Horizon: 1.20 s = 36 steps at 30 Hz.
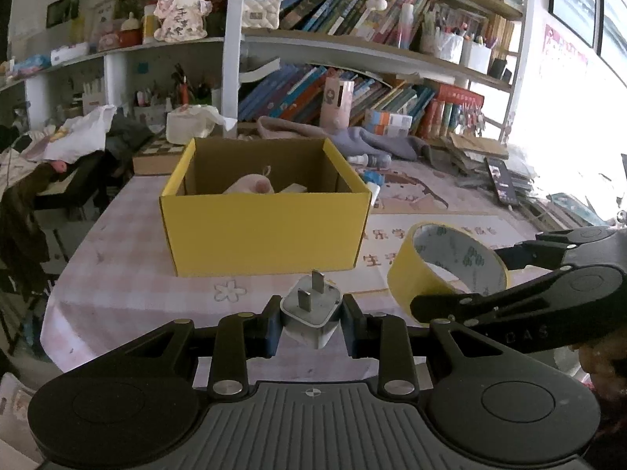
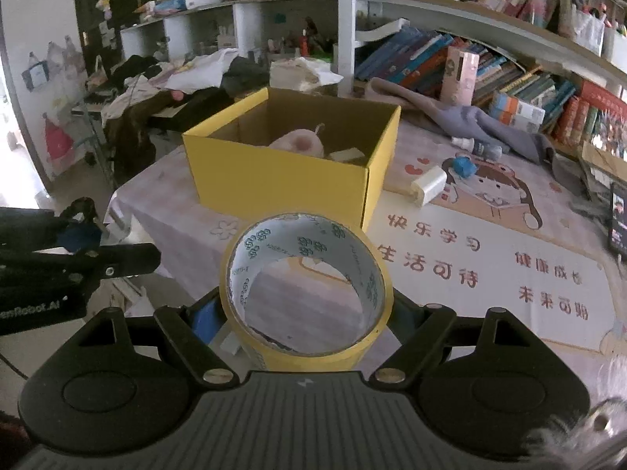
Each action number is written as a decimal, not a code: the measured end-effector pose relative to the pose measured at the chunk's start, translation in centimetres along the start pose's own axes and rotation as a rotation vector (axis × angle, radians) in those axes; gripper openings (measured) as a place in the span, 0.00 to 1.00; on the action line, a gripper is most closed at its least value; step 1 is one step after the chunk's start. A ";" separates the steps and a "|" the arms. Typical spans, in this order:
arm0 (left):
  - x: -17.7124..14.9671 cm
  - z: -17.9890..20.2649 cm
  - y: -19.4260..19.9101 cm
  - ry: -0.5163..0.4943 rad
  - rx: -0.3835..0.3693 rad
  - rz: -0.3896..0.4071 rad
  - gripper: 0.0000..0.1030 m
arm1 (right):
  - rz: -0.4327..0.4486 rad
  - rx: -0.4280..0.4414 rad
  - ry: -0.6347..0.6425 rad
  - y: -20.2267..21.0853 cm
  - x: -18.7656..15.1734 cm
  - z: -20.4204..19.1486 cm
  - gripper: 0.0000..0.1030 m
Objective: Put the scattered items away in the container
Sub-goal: 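Lift the charger and tape roll and carry both toward the yellow box, then lower the charger and tape roll into the box and open both tools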
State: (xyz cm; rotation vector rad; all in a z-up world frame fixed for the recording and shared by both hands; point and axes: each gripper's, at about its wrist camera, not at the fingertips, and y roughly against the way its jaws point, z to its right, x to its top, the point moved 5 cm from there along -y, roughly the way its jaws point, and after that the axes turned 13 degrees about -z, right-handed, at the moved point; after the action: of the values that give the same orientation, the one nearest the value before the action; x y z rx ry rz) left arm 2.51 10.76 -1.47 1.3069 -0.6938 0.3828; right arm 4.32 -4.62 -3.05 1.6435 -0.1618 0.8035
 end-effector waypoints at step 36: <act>10.8 -4.2 -2.8 -0.009 0.114 0.164 0.28 | 0.216 0.030 0.146 -1.6 12.0 1.9 0.79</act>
State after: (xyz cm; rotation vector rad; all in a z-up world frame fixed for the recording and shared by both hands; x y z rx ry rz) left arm 13.31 12.83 3.12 1.3644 -0.7990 0.5561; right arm 14.90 -2.10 2.59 1.6060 -0.2277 1.0917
